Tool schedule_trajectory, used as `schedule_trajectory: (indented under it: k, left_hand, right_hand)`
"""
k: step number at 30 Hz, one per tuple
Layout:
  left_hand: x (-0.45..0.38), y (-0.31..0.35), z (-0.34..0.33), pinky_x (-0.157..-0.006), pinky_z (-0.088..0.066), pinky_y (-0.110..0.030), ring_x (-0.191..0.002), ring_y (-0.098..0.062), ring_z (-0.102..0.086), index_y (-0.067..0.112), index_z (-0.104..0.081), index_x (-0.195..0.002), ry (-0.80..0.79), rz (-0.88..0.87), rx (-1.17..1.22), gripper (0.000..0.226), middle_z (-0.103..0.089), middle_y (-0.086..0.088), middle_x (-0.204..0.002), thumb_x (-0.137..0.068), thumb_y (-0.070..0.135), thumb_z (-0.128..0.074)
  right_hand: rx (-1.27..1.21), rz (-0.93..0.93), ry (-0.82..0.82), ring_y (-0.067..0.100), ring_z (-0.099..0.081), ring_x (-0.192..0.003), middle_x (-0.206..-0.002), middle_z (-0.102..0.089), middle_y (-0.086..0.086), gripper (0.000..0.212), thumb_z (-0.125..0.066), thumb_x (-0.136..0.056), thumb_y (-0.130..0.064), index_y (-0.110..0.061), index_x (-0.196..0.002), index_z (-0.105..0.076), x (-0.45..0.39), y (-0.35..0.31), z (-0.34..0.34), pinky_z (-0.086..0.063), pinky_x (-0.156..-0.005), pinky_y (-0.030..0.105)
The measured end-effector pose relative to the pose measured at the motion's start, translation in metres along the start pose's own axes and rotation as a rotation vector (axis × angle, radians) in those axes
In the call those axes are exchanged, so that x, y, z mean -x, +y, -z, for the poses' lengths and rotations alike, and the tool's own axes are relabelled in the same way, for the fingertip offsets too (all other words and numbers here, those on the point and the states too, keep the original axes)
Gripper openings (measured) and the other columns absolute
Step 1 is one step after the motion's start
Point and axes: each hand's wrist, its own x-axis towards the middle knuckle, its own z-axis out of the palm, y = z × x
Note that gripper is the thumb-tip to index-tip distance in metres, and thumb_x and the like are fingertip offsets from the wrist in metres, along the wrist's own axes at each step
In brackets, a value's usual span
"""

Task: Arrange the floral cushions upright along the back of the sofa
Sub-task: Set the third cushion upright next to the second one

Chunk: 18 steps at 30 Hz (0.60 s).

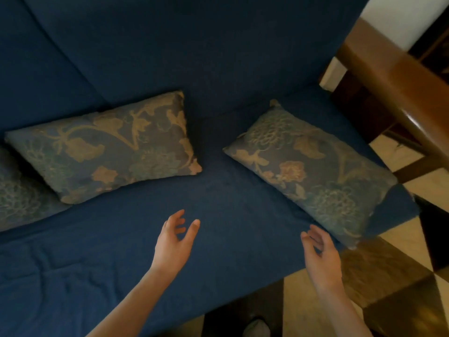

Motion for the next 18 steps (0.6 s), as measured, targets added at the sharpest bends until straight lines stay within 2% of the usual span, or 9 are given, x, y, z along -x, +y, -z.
schedule_trajectory:
  k: [8, 12, 16, 18]
  left_hand:
    - [0.013, 0.058, -0.072, -0.08, -0.049, -0.029, -0.107, -0.005, -0.054, 0.032, -0.044, -0.136, -0.061, -0.071, -0.076, 0.057, -0.054, 0.008, -0.127, -0.085, 0.052, -0.058]
    - [0.006, 0.082, -0.101, -0.083, -0.05, -0.031, -0.108, -0.005, -0.054, 0.033, -0.044, -0.136, -0.077, -0.098, -0.106, 0.056, -0.053, 0.009, -0.126, -0.085, 0.052, -0.058]
    - [-0.001, 0.097, -0.134, -0.074, -0.048, -0.026, -0.107, -0.006, -0.054, 0.032, -0.043, -0.137, -0.082, -0.083, -0.095, 0.057, -0.053, 0.007, -0.127, -0.086, 0.052, -0.058]
    - [-0.005, 0.1, -0.149, -0.071, -0.047, -0.024, -0.107, -0.007, -0.054, 0.031, -0.043, -0.137, -0.089, -0.058, -0.084, 0.056, -0.053, 0.005, -0.129, -0.086, 0.05, -0.058]
  right_hand:
    - [-0.088, 0.049, -0.001, 0.014, -0.057, -0.11, -0.121, -0.061, 0.0, 0.032, -0.059, -0.092, -0.027, -0.022, -0.124, -0.055, -0.039, 0.013, 0.075, -0.041, -0.089, 0.027]
    - [-0.087, 0.055, -0.005, 0.013, -0.057, -0.109, -0.12, -0.062, 0.0, 0.034, -0.058, -0.093, -0.027, -0.019, -0.126, -0.055, -0.062, 0.012, 0.095, -0.041, -0.084, 0.022]
    - [-0.086, 0.056, -0.019, 0.012, -0.057, -0.11, -0.122, -0.061, -0.002, 0.036, -0.058, -0.093, -0.03, -0.021, -0.127, -0.055, -0.091, 0.002, 0.109, -0.045, -0.089, 0.027]
    - [-0.08, 0.049, -0.056, 0.014, -0.056, -0.112, -0.123, -0.06, -0.004, 0.036, -0.058, -0.093, -0.033, -0.023, -0.127, -0.054, -0.109, -0.005, 0.113, -0.046, -0.095, 0.035]
